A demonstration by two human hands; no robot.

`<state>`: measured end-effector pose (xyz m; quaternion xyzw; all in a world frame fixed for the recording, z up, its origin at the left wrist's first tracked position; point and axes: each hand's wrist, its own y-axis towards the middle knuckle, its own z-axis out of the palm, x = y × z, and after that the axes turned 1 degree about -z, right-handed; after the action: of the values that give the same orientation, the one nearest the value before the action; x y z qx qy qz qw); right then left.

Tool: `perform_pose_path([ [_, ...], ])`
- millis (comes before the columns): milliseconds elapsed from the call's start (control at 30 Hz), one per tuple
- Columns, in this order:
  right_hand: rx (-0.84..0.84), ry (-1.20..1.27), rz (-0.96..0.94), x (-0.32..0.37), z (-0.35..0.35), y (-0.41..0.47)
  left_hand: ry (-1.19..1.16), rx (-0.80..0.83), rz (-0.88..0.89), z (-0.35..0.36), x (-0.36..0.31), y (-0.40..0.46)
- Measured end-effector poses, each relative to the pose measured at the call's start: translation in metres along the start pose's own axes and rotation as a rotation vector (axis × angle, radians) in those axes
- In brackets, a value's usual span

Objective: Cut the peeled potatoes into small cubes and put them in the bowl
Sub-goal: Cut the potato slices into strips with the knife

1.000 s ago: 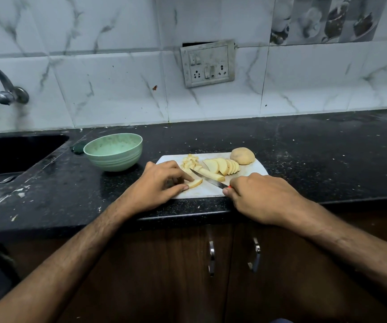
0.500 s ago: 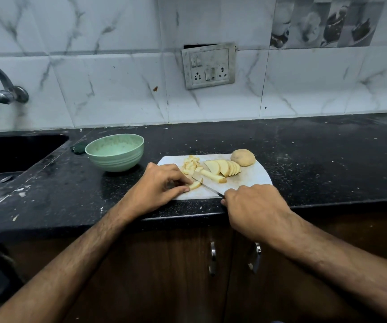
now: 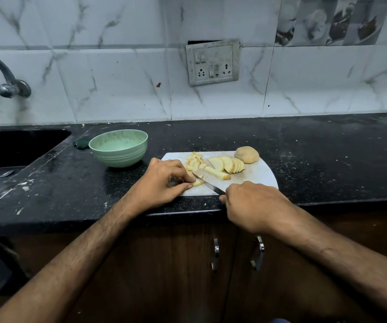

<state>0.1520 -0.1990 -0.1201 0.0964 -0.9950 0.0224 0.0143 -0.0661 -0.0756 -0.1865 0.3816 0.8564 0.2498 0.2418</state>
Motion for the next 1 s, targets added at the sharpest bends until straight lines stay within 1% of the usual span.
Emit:
perform_pose_path([
  [67, 0.000, -0.037, -0.019, 0.008, 0.001, -0.002, -0.011, -0.002, 0.003, -0.001, -0.001, 0.000],
  [133, -0.030, -0.123, -0.042, 0.015, 0.004, -0.006, -0.024, -0.003, 0.005, -0.001, -0.001, -0.001],
  [233, -0.057, -0.196, -0.040, 0.011, 0.003, -0.008, -0.065, 0.003, 0.006, -0.003, -0.001, -0.002],
  [433, -0.043, -0.078, 0.039, -0.012, -0.006, -0.005, -0.108, -0.022, -0.026, -0.009, -0.011, 0.000],
  [600, -0.038, -0.028, 0.025, -0.004, -0.010, -0.007, -0.120, -0.024, -0.043, -0.011, -0.014, 0.000],
  [800, 0.036, 0.034, 0.019, 0.005, -0.002, -0.002, -0.164, -0.011, -0.066, -0.010, -0.010, -0.001],
  [1000, 0.051, -0.033, -0.017, 0.016, -0.003, -0.004, -0.174, 0.019, -0.039, -0.014, -0.008, -0.003],
])
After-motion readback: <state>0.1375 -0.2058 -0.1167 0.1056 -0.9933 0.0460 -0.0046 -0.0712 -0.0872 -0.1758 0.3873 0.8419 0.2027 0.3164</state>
